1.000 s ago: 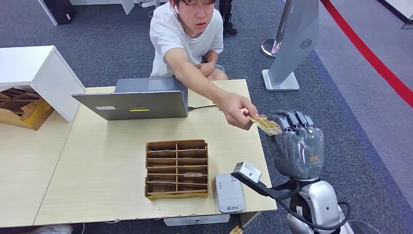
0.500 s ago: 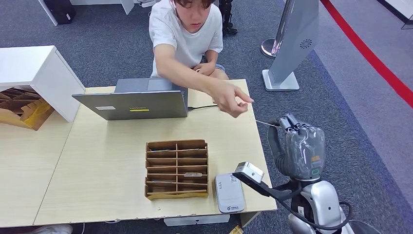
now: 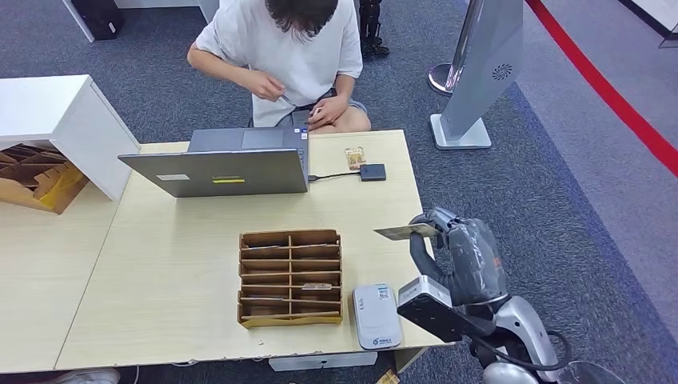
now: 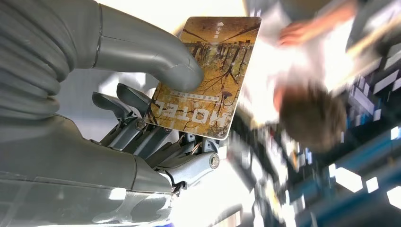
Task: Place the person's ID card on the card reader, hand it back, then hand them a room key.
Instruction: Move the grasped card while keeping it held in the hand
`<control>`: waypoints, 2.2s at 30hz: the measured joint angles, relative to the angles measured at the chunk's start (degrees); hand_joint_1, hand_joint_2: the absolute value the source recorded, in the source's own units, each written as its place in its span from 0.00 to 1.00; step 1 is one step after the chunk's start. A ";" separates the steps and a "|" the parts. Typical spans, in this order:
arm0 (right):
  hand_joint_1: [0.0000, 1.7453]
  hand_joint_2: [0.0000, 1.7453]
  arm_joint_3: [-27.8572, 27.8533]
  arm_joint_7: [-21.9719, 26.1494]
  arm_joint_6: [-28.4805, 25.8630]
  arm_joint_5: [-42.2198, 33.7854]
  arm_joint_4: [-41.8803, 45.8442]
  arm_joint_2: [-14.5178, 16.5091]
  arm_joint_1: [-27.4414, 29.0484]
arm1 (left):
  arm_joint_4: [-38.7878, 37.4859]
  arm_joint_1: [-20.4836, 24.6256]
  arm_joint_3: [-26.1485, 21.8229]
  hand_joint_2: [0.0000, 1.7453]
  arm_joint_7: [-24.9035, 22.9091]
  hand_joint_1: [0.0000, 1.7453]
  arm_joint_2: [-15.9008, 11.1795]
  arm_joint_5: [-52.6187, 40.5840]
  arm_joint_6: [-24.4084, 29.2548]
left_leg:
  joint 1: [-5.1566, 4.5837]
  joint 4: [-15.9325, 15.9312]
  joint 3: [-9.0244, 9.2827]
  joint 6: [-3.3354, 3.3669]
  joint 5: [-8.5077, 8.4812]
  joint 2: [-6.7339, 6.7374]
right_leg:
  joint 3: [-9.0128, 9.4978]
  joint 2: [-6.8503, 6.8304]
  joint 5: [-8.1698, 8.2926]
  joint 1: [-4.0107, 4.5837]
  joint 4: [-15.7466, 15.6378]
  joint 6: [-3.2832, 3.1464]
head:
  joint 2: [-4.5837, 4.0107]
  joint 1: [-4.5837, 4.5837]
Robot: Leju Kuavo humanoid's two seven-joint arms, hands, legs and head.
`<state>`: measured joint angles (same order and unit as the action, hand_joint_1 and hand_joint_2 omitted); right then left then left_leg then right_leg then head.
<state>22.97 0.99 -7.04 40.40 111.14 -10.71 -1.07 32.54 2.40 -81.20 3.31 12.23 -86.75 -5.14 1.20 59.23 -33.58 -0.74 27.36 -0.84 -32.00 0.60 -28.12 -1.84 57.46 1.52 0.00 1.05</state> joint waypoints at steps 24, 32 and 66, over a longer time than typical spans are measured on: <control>1.00 1.00 4.20 -1.35 11.80 -26.05 -5.12 0.63 6.82 | -2.17 0.00 -0.15 0.00 -0.05 0.00 -1.74 0.92 1.40 | 0.00 0.00 0.00 0.00 0.00 0.00 | 0.00 0.00 0.00 0.00 0.00 0.00 | 0.00 -0.01; 1.00 1.00 4.72 -2.24 12.12 -27.70 -6.65 0.86 6.94 | -2.87 0.00 -0.40 0.00 -0.05 0.00 -2.07 0.92 1.85 | 0.00 0.00 0.00 0.00 0.00 0.01 | 0.00 0.00 0.00 0.00 0.00 0.00 | 0.00 -0.01; 1.00 1.00 6.31 -5.01 10.70 -31.90 -18.40 1.57 4.01 | -9.58 -0.03 -0.44 0.00 0.60 0.00 -5.73 0.04 4.63 | 0.00 0.00 0.00 0.00 0.00 0.00 | 0.01 0.00 0.00 0.00 0.00 0.00 | 0.00 -0.01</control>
<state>29.28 -4.03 3.66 8.50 92.73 -9.14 2.94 22.96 2.37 -81.64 3.91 6.50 -86.71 -0.51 1.20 59.23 -33.58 -0.73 27.36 -0.84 -31.99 0.60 -28.12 -1.84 57.46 1.52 0.00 1.04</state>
